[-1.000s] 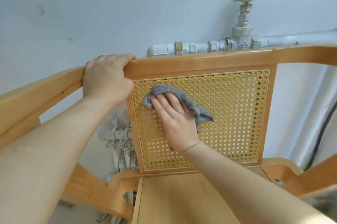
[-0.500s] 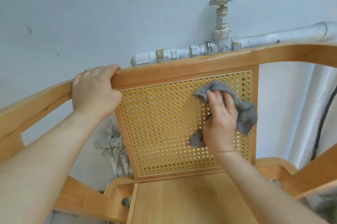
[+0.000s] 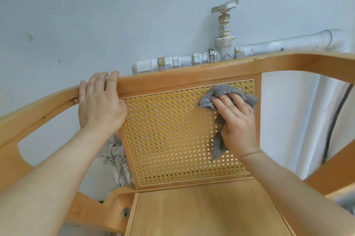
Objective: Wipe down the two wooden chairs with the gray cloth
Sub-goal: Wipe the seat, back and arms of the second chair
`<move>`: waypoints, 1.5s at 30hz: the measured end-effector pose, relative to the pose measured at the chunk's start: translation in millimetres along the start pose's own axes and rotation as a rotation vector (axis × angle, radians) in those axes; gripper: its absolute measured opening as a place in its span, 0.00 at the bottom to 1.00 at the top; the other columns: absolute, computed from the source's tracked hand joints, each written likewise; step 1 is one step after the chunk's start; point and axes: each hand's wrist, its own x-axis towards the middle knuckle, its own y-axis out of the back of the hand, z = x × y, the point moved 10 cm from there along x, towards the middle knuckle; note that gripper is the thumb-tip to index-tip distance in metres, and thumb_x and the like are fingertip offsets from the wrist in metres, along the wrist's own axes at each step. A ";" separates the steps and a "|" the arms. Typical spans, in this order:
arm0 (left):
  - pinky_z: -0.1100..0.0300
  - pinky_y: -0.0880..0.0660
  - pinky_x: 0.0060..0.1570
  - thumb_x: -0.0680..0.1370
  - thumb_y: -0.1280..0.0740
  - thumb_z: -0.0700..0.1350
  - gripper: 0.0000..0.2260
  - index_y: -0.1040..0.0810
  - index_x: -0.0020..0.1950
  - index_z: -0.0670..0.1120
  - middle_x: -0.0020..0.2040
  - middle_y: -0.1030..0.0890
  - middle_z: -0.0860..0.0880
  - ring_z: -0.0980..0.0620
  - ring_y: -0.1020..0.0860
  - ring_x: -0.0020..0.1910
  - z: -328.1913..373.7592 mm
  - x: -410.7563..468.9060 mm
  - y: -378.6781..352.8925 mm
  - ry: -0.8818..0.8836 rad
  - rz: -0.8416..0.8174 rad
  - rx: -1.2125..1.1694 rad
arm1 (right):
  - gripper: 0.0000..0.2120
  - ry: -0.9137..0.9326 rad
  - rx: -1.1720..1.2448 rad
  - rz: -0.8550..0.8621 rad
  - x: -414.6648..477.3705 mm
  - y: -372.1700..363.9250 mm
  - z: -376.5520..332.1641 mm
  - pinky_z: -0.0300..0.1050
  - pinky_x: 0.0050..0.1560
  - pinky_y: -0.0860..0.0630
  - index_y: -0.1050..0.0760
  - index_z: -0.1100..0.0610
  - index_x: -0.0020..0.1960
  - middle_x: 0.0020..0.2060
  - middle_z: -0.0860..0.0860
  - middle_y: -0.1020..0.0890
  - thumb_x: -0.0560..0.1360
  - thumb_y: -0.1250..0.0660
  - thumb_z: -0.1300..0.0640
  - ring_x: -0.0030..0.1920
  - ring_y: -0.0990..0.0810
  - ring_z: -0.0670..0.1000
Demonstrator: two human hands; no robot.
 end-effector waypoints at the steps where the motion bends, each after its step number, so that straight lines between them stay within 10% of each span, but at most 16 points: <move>1: 0.46 0.50 0.75 0.72 0.38 0.38 0.30 0.39 0.75 0.44 0.74 0.37 0.41 0.42 0.43 0.75 1.8 -10.8 1.3 0.017 0.020 -0.100 | 0.23 -0.014 0.029 -0.036 -14.5 -9.2 -3.9 0.52 0.57 0.33 0.23 0.58 0.62 0.60 0.52 0.20 0.71 0.43 0.69 0.64 0.29 0.55; 5: 0.52 0.49 0.74 0.77 0.35 0.45 0.32 0.46 0.78 0.44 0.78 0.42 0.44 0.45 0.44 0.76 -19.9 -68.6 -31.9 0.339 0.020 -0.552 | 0.22 0.096 0.112 -0.296 -52.5 -23.6 -9.0 0.49 0.55 0.33 0.21 0.55 0.59 0.57 0.48 0.18 0.70 0.43 0.66 0.63 0.29 0.51; 9: 0.42 0.39 0.71 0.64 0.41 0.75 0.46 0.44 0.77 0.54 0.76 0.35 0.50 0.46 0.34 0.73 -33.9 -130.7 -127.8 0.962 -0.317 -1.147 | 0.16 -0.086 0.335 -0.174 -10.6 24.5 13.7 0.48 0.51 0.29 0.17 0.60 0.42 0.43 0.53 0.16 0.62 0.42 0.68 0.51 0.24 0.48; 16: 0.49 0.40 0.72 0.79 0.48 0.65 0.32 0.40 0.77 0.47 0.75 0.35 0.47 0.47 0.36 0.73 -35.0 -137.6 -133.2 0.823 -0.101 -1.057 | 0.15 -0.178 0.075 0.099 25.5 33.3 39.7 0.52 0.48 0.33 0.20 0.58 0.43 0.44 0.53 0.20 0.64 0.44 0.66 0.51 0.31 0.54; 25: 0.62 0.35 0.54 0.83 0.47 0.54 0.12 0.30 0.56 0.47 0.55 0.27 0.49 0.53 0.30 0.53 -40.1 -146.9 -135.1 0.739 0.049 -0.999 | 0.11 0.248 -0.053 -0.494 -132.3 -36.5 3.8 0.47 0.43 0.39 0.20 0.55 0.42 0.40 0.51 0.22 0.69 0.41 0.61 0.45 0.32 0.53; 32: 0.55 0.34 0.63 0.82 0.47 0.57 0.23 0.32 0.67 0.41 0.65 0.26 0.41 0.44 0.29 0.65 -44.5 -146.1 -143.9 0.709 0.015 -0.991 | 0.11 -0.053 -0.022 0.080 17.4 21.3 22.7 0.51 0.51 0.34 0.21 0.59 0.50 0.52 0.58 0.22 0.70 0.37 0.65 0.54 0.31 0.56; 41: 0.60 0.37 0.60 0.83 0.48 0.58 0.21 0.33 0.68 0.46 0.62 0.27 0.52 0.53 0.30 0.61 -41.1 -145.7 -143.6 0.705 -0.051 -1.063 | 0.07 0.434 -0.042 -0.465 -129.9 -58.5 -34.7 0.52 0.45 0.32 0.22 0.55 0.49 0.50 0.53 0.24 0.74 0.37 0.59 0.50 0.31 0.56; 45: 0.57 0.34 0.59 0.83 0.49 0.57 0.18 0.31 0.63 0.46 0.58 0.25 0.51 0.51 0.28 0.57 -41.0 -146.2 -141.2 0.708 -0.051 -1.064 | 0.07 0.284 0.017 -0.226 -39.3 -20.0 -38.8 0.52 0.48 0.34 0.19 0.59 0.49 0.50 0.58 0.20 0.73 0.35 0.62 0.51 0.28 0.58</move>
